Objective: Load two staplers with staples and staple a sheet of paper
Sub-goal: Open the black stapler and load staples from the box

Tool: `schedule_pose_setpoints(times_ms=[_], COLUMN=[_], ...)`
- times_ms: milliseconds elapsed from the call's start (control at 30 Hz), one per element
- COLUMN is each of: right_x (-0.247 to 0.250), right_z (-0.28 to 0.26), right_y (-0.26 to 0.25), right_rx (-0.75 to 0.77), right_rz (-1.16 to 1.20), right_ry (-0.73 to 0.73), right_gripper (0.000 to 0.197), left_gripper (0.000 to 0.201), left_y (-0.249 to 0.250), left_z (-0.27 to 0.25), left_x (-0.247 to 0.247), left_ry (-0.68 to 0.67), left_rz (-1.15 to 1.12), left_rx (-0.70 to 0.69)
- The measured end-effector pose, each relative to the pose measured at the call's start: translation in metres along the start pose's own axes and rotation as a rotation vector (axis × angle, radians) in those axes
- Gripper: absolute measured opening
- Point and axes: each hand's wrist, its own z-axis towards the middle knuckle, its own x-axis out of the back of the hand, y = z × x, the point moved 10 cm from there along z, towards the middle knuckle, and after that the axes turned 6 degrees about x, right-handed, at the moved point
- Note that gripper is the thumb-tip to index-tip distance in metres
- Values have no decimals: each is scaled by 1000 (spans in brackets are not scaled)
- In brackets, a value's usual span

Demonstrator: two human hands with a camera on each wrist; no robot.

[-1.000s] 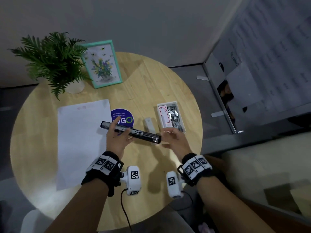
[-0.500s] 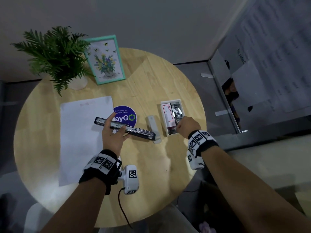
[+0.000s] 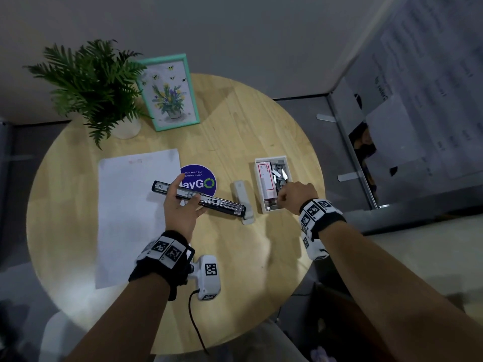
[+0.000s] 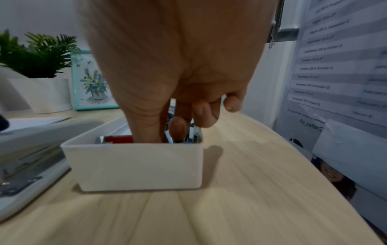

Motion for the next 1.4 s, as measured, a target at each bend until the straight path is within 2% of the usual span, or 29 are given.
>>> schedule_pose_setpoints(times_ms=[300,433,533,700,933,1133,1400], right_x=[13,15,14,13,9,12,10], right_z=[-6,-7,-5,-3,-1,0,0], right_y=[4,5,5,-2,-1,-5,-8], right_rx=[91,87,36,11,-33,4,84], right_rz=[87,133,81,-15,-63,-75,-28], right_ry=[67,109,126,151,25,47,88], right_gripper=[15,14,16,8,9,4,9], left_gripper=[55,56,57,54,56,57,57], left_y=[6,6,2,0,2,4,0], left_z=[6,6,9,9,10,9,11], left_x=[-4,-5,-3,-4,-5,-6,-4], left_ry=[-6,-9,-5,-24,-21,-7,1], left_rz=[-17,-14,-15,-20,-16,-4,-27], left_rx=[-11,-13,-7,-12,-19,-27,-20])
